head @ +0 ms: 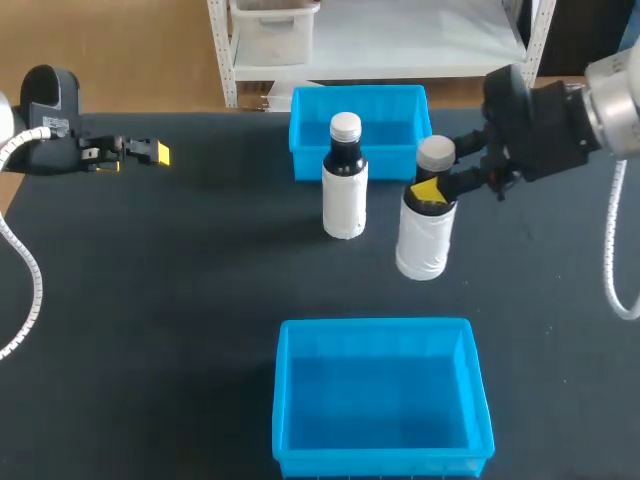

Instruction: Pick up the bottle, and place it in the far bin if it is heavy, or in the near bin if it is light.

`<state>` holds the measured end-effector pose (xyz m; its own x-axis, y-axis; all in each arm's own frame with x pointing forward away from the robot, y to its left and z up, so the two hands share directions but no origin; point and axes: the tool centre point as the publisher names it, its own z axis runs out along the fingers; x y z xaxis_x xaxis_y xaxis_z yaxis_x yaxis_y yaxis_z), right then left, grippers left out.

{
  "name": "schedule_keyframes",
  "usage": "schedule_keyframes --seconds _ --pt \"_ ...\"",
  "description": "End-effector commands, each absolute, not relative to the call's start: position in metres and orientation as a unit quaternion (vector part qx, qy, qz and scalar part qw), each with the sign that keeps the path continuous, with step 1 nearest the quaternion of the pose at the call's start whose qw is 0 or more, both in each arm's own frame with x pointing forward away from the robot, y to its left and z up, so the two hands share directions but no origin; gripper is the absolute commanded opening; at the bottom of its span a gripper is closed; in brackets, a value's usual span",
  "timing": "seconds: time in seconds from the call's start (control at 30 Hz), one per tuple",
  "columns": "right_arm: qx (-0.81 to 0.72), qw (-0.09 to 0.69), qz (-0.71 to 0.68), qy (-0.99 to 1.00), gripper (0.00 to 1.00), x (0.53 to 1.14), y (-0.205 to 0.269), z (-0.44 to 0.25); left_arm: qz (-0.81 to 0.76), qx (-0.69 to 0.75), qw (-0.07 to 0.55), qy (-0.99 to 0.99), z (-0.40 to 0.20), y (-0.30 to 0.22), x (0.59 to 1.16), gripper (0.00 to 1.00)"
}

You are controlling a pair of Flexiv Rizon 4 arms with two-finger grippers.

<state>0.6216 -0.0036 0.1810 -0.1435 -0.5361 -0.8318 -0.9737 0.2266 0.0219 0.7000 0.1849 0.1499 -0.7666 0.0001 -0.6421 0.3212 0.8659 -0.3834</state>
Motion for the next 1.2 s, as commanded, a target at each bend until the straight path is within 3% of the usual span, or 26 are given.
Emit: schedule_keyframes --seconds 0.03,0.67,1.2 --pt "-0.537 0.366 0.288 0.703 0.00 0.613 -0.021 0.191 -0.243 0.088 0.330 0.908 0.150 0.185 0.700 1.00" --pt "-0.499 0.369 0.266 0.738 0.00 0.612 -0.080 0.202 -0.243 0.088 0.330 0.908 0.150 0.185 0.700 1.00" --pt "-0.488 0.377 0.243 0.748 0.00 0.669 -0.129 0.208 -0.243 0.088 0.330 0.908 0.150 0.185 0.700 1.00"
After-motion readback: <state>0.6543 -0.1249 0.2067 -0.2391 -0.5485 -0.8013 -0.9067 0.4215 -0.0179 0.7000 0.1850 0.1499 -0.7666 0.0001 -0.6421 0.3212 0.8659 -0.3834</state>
